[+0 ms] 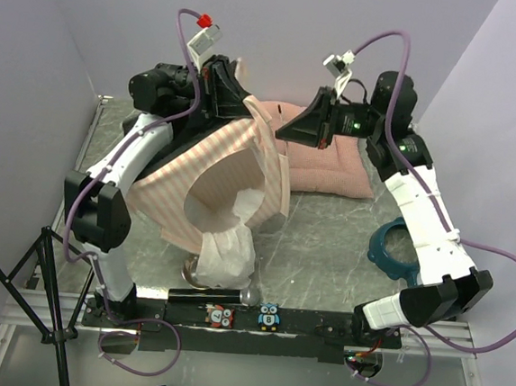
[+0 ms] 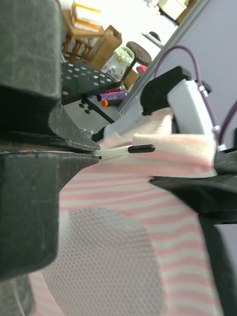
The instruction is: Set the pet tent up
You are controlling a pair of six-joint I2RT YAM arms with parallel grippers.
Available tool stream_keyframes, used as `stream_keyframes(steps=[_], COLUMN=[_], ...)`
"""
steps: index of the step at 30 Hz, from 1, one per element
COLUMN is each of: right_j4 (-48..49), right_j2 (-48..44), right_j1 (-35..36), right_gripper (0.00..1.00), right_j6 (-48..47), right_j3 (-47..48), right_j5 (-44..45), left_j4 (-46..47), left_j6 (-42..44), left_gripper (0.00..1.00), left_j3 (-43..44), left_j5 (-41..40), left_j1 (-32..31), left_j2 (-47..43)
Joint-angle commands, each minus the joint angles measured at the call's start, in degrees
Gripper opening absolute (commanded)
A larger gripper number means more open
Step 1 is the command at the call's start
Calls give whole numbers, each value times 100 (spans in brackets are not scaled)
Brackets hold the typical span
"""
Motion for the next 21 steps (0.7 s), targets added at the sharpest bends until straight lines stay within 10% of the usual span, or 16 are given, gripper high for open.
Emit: stream_keyframes(steps=[1,21], right_j4=[-754,-1500], right_j2=[-219,-8], right_j1=[3,328], right_gripper=[0,0], right_j6=[391,-434], right_j3=[-705,-1066], right_j5=[-687,-810], left_j4=[21,-374], left_j6=[-202,-308], left_gripper=[1,1], left_j3=[616,739], left_j5=[-1381,-1715], left_j1=[246,229], left_j2=[-1,-10])
